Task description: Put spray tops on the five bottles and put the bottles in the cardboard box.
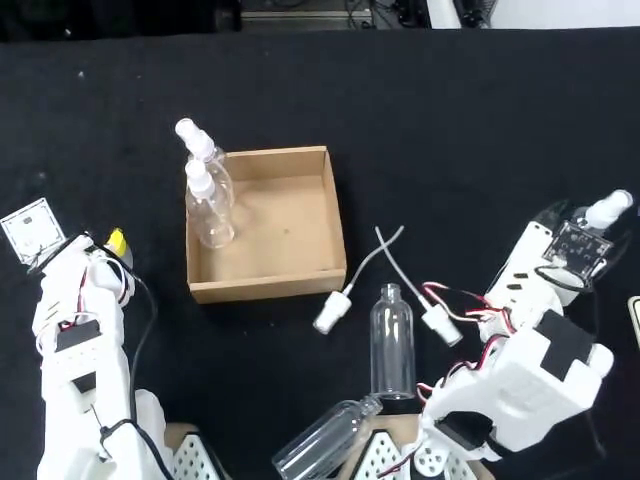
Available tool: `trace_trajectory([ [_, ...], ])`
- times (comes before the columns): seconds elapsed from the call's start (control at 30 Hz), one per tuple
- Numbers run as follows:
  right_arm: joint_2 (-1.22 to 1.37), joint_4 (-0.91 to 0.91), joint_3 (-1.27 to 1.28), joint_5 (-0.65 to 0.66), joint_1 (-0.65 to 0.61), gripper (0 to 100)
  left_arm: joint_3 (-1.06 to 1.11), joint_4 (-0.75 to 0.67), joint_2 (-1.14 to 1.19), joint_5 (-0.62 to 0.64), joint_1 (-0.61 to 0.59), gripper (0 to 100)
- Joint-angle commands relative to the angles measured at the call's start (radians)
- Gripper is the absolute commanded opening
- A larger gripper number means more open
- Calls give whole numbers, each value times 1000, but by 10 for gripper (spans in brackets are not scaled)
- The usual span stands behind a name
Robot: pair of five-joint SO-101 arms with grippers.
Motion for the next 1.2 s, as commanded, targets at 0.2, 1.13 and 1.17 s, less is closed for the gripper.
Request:
trace_trajectory([
  [0.2,-67,21,-47,0,25,290,-8,-21,-17,5,4,195],
  [1.13,-687,141,294,6,-120,11,-12,-21,-17,5,4,195],
  [1.17,-759,210,295,6,-138,11,-12,-21,-17,5,4,195],
])
